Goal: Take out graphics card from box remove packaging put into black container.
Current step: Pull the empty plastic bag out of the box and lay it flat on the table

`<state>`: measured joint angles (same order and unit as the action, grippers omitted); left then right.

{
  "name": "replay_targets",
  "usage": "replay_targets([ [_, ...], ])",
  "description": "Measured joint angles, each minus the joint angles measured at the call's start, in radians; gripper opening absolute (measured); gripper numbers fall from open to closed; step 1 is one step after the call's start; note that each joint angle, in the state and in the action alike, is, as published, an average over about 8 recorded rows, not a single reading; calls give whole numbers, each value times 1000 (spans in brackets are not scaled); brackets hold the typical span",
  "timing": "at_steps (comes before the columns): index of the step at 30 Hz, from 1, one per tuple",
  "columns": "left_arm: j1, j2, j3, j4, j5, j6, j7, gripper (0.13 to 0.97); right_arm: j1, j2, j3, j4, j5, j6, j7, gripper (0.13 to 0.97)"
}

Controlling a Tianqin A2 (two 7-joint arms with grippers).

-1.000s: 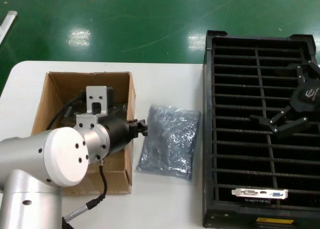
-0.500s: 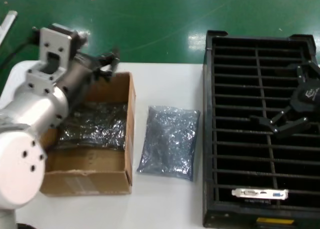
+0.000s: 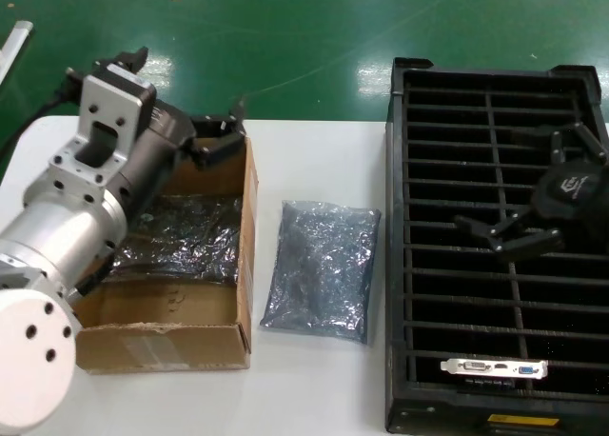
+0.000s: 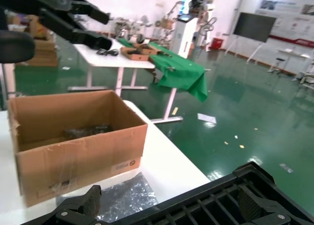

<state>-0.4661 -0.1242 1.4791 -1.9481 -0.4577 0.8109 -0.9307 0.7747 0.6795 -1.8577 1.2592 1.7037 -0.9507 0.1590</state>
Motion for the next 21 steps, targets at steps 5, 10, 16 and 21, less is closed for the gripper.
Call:
replay_targets([
  [5,34,-13,9,25,-97,-59,68,746,-57,-28,19,25,7,70,-12,966],
  [10,68,-26,18,51,-197,-119,136,826,-114,-56,38,50,14,139,-23,966],
  [16,110,-42,29,82,-317,-191,219,908,-183,-90,61,81,23,225,-38,966],
  [21,145,-55,38,108,-416,-251,289,938,-241,-118,80,106,30,296,-49,966],
])
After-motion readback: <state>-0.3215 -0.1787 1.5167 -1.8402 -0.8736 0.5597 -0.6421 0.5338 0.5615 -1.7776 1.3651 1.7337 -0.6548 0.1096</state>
